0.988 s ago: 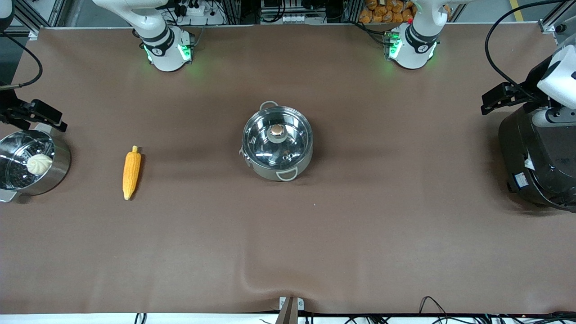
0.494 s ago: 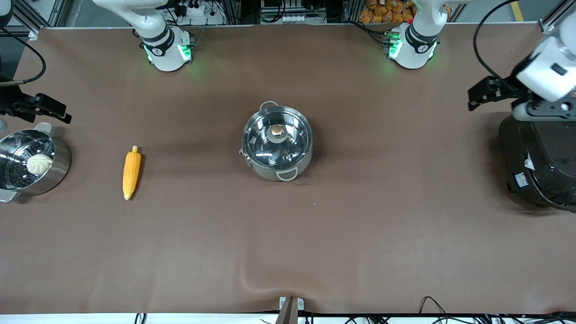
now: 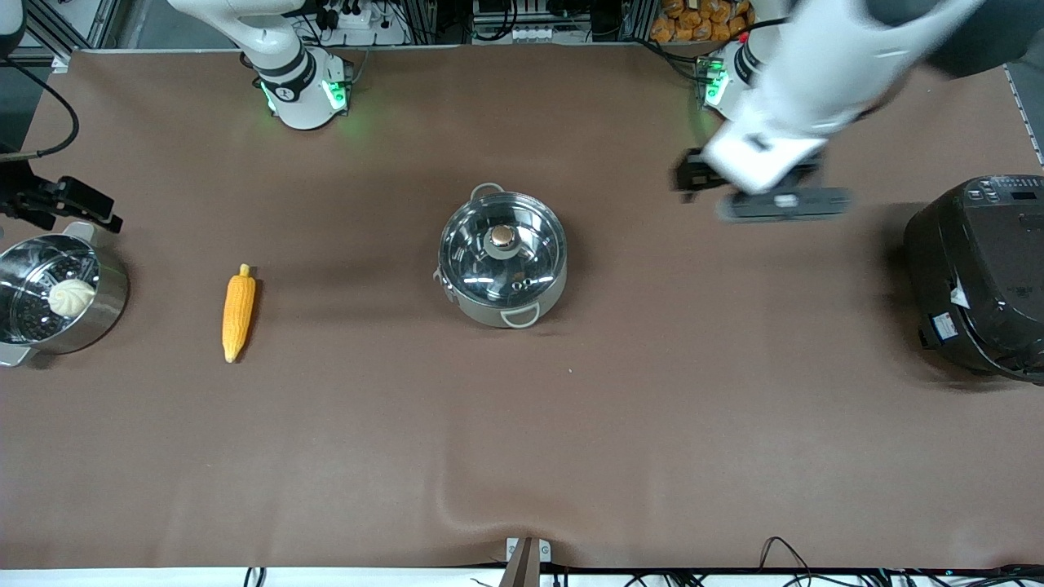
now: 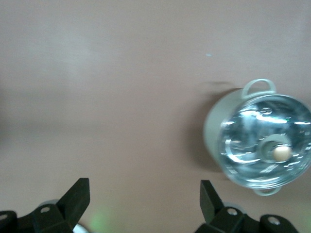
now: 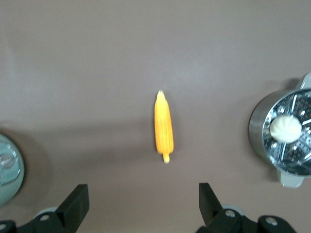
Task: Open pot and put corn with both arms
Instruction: 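Reach the left gripper to the lid knob while the right gripper reaches the corn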
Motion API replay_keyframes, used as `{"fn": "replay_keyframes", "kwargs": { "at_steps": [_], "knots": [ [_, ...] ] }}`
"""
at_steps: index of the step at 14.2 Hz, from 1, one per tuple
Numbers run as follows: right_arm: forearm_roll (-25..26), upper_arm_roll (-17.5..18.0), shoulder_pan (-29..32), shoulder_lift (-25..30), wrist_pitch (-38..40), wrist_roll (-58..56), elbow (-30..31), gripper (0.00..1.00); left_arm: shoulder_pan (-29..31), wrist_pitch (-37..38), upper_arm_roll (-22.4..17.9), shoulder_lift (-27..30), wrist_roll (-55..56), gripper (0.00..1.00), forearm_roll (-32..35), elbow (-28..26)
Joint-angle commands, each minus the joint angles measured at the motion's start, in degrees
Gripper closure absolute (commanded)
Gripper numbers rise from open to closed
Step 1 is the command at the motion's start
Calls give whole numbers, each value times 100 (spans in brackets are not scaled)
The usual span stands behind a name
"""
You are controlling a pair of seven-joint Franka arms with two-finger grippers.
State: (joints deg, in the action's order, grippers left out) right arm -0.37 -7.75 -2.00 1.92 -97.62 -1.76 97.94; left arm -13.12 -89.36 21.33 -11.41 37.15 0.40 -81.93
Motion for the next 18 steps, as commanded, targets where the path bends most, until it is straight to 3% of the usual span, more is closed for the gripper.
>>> {"fn": "replay_keyframes", "kwargs": {
  "at_steps": [1, 4, 9, 13, 18],
  "knots": [
    [152, -16, 15, -279, -659, -148, 269, 0, -645, -571, -59, -527, 922, 0, -5, 125],
    [152, -16, 120, -622, -1826, -499, 794, 0, -1332, -1091, -103, -1080, 1784, 0, 337, 151],
    [125, -16, 332, -1167, -3384, -949, 1771, 0, -1948, -1672, -120, -1881, 3201, 2, 469, 433],
    [72, -7, 253, -1466, -3834, -949, 2027, 0, -2169, -1917, -156, -2181, 3430, 13, 699, 468],
    [64, 1, 104, -1976, -4615, -1098, 2316, 0, -2301, -2094, -173, -2392, 3703, 14, 707, 468]
  ]
}}
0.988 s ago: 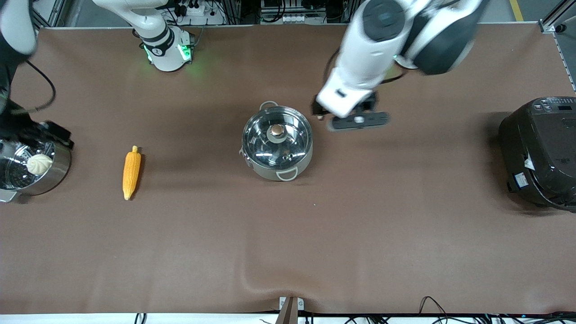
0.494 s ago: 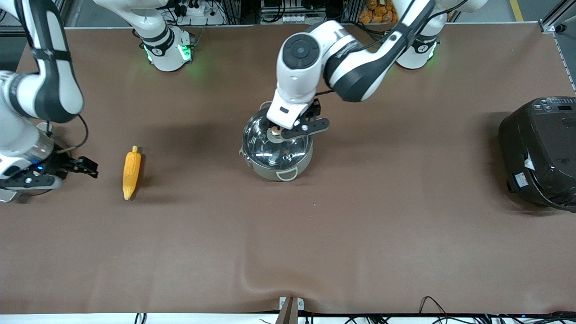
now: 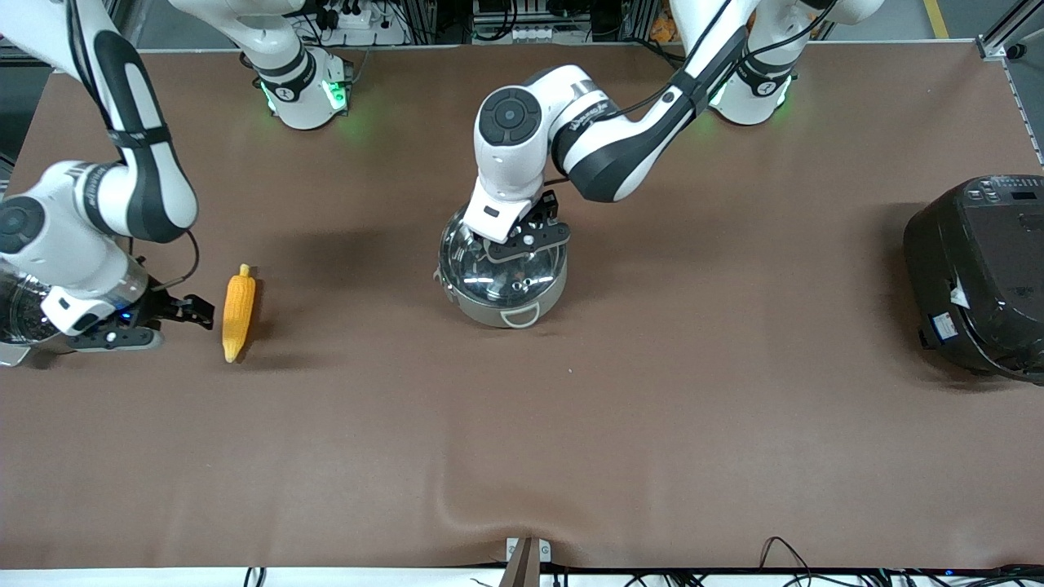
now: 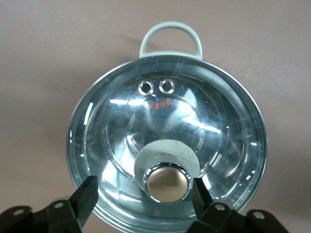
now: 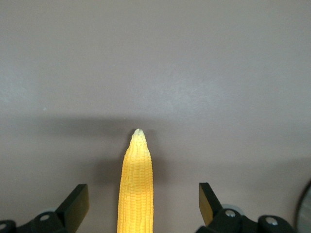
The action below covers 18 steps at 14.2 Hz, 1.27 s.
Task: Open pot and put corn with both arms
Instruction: 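Reach the left gripper to the lid knob while the right gripper reaches the corn, then grasp the lid knob with the left gripper while the right gripper grasps the corn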
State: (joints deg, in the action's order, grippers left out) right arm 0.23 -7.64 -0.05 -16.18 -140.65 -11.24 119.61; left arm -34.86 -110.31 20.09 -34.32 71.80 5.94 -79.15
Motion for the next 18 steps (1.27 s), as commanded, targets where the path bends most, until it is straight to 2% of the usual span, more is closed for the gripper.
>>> {"fn": "replay_keyframes", "kwargs": {
  "at_steps": [1, 4, 8, 12, 16, 18],
  "knots": [
    [-5, -9, -161, -262, -583, -159, 298, 0, -143, -8, -58, -101, 238, 14, 153, 189],
    [3, -9, -224, -464, -1043, -159, 633, 0, -161, -61, -76, -101, 238, 15, 188, 154],
    [-6, -9, -154, -570, -1043, -712, 686, 0, -196, -96, -93, -233, 246, 17, 258, 163],
    [-6, -9, -127, -666, -1165, -783, 686, 0, -266, -210, -102, -312, 246, 18, 329, 163],
    [-14, -9, 57, -781, -1307, -1055, 713, 0, -275, -210, -111, -339, 246, 25, 347, 163],
    [-58, 0, 58, -790, -1307, -1064, 800, 0, -284, -210, -111, -347, 246, 25, 347, 154]
  ]
}}
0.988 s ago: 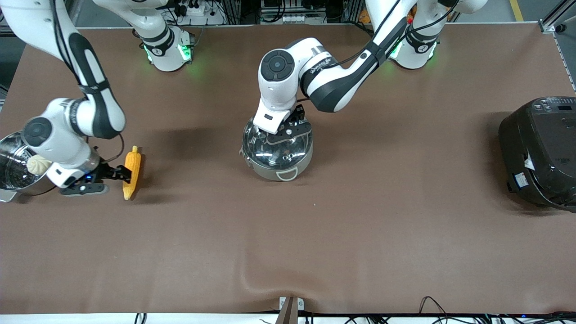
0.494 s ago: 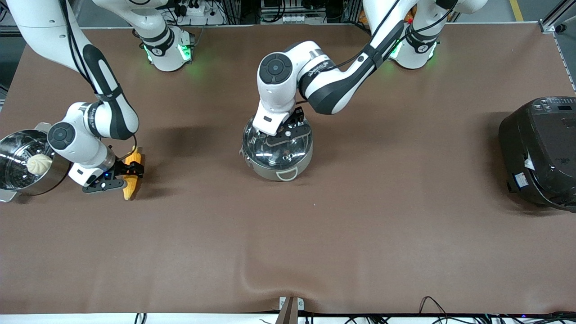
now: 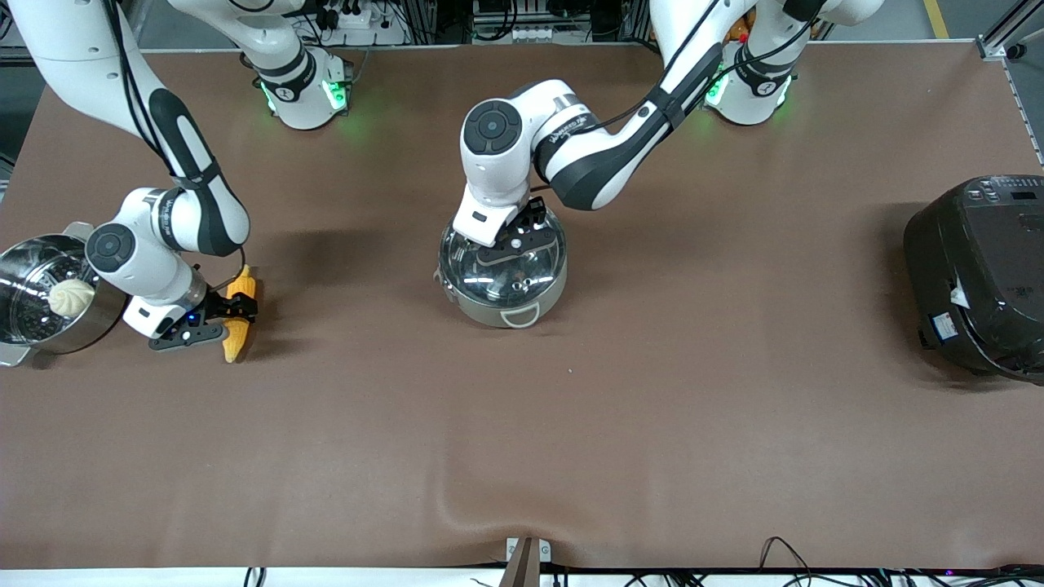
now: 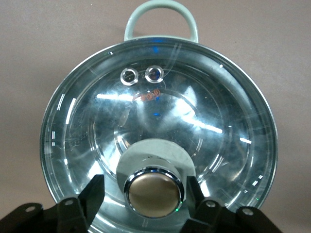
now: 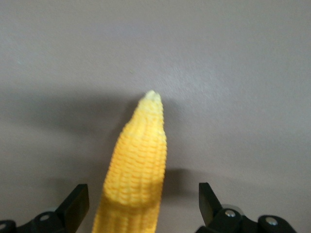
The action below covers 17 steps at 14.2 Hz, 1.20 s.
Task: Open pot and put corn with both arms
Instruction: 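Grasp the lid knob with the left gripper while the right gripper grasps the corn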
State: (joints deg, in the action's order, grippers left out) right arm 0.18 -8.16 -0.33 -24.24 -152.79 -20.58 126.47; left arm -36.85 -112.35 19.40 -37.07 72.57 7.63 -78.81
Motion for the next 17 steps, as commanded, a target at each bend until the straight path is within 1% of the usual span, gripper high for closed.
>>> {"fn": "replay_keyframes", "kwargs": {
  "at_steps": [1, 2, 3, 5, 6, 7, 9, 10, 11, 12, 13, 16, 17],
  "knots": [
    [-245, 52, 50, -11, -93, -131, 150, 0, -85, -7, -41, -73, 170, 26, 177, 120],
    [-473, 52, 24, -37, -93, -139, 159, 0, -85, -7, -50, -73, 170, 28, 177, 120],
    [-571, 52, -2, -46, -76, -131, 159, 0, -85, -7, -50, -81, 170, 29, 177, 120],
    [-572, 60, -20, -46, -67, -131, 159, 0, -85, -7, -41, -81, 170, 30, 177, 120],
    [-572, 60, -20, -46, -49, -139, 159, 2, -85, -7, -41, -81, 170, 32, 177, 120],
    [-572, 60, -29, -46, -32, -139, 159, 11, -85, -7, -50, -81, 170, 33, 177, 129],
    [-572, 60, -73, -46, 3, -139, 150, 48, -94, -7, -41, -108, 170, 37, 177, 129],
    [-572, 60, -82, -37, 21, -131, 150, 62, -94, -7, -41, -116, 170, 41, 177, 129],
    [-572, 60, -82, -29, 21, -131, 150, 74, -94, -7, -50, -117, 170, 44, 177, 129],
    [-572, 60, -90, -11, 56, -131, 141, 77, -94, -7, -41, -108, 170, 49, 177, 129],
    [-572, 60, -90, -2, 65, -122, 141, 80, -94, -24, -41, -116, 170, 56, 177, 129],
    [-581, 87, -99, 112, 389, -104, 1, 80, -85, -7, -50, -108, 170, 84, 177, 129],
    [-589, 87, -125, 173, 625, -87, -147, 80, -85, -7, -50, -99, 170, 98, 177, 129]
  ]
}}
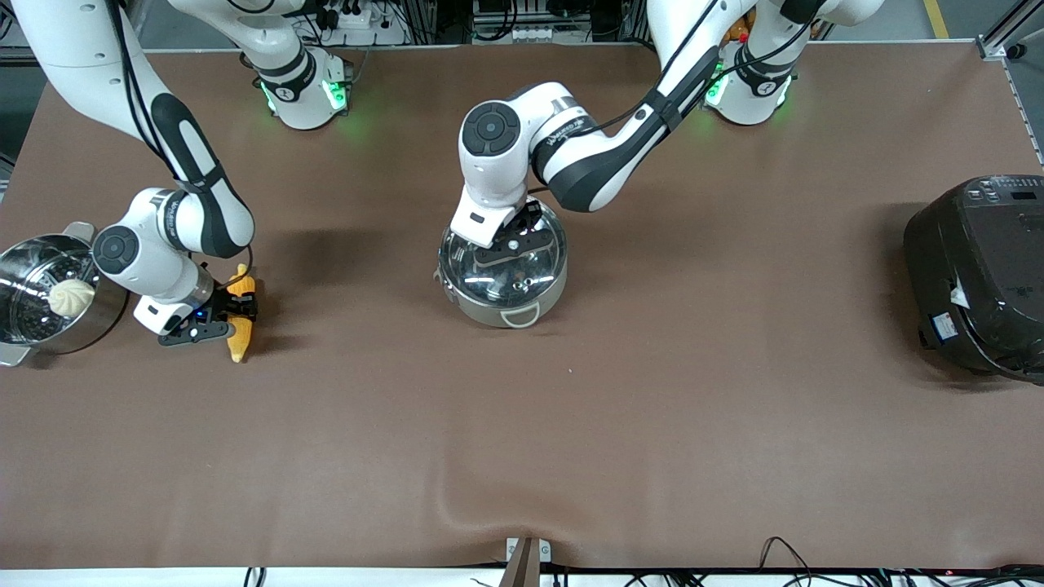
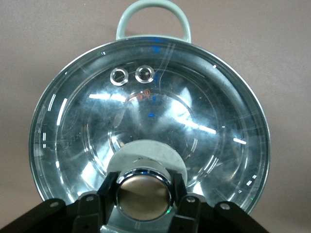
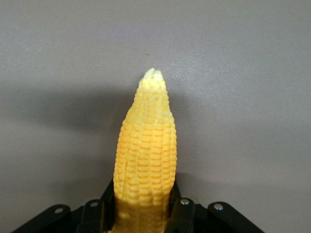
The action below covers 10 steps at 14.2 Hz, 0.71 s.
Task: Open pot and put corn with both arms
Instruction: 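Grasp the lid knob with the left gripper while the right gripper grasps the corn, then lift the glass lid with the left gripper while the right gripper lifts corn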
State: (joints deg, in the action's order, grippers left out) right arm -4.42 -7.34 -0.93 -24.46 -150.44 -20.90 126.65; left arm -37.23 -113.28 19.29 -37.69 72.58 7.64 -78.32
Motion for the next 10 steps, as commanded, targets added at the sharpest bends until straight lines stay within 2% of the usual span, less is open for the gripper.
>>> {"fn": "replay_keyframes", "kwargs": {
  "at_steps": [1, 5, 10],
  "knots": [
    [-130, 5, -118, 257, 766, -37, -384, 80, -48, 87, -39, -2, 169, 100, 185, 80],
    [-472, -4, -136, 521, 2489, 77, -1535, 79, 75, 245, -39, 489, 178, 100, 150, 80],
    [-464, -4, -504, 697, 3467, 875, -2661, 81, 865, 990, -31, 1394, 73, 100, 176, 45]
  ]
}}
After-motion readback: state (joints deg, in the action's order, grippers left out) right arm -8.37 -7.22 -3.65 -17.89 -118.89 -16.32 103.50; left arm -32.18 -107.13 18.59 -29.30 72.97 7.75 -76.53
